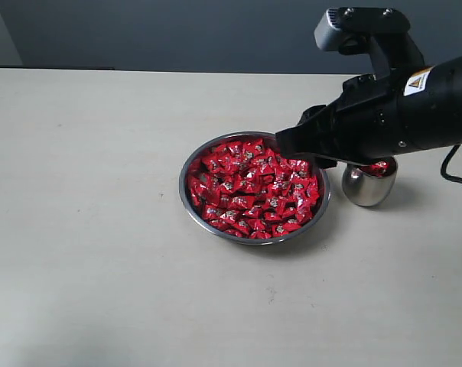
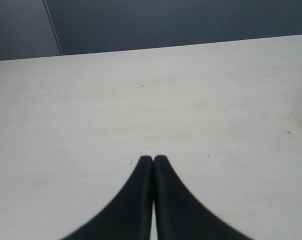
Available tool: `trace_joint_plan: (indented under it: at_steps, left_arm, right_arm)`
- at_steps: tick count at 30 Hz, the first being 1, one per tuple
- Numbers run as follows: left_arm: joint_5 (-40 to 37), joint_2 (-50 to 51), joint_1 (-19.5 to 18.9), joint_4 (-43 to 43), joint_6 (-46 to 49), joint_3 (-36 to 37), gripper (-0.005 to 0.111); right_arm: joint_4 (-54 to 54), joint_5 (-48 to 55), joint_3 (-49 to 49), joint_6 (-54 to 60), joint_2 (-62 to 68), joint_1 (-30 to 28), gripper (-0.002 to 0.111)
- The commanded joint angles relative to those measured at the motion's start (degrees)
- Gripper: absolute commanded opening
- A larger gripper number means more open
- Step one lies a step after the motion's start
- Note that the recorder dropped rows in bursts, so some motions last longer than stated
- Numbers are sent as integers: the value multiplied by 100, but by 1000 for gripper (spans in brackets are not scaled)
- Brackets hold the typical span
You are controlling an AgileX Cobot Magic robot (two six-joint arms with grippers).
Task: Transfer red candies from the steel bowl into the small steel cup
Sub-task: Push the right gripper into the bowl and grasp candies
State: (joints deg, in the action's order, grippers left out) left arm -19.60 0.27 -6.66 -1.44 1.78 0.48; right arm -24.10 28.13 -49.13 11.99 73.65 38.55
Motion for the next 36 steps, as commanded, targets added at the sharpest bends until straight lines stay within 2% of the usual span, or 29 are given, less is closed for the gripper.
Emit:
trace_joint_plan:
  at_steps: [1,8,28,36]
  left_arm:
    - [31,-27,46,-11,-9,-48,0]
    - [31,-27,46,-11,-9,-48,0]
    - [31,-27,46,-11,-9,-48,0]
    - [31,-27,46,-11,-9,-48,0]
  right_arm:
    - [-54,-425,26,7,288,117,39]
    - [-44,-880,15,21,860,117,39]
    - [-55,-850,-128,88,1485,148,39]
    - [-67,-399,-1022,551,2431,148,39]
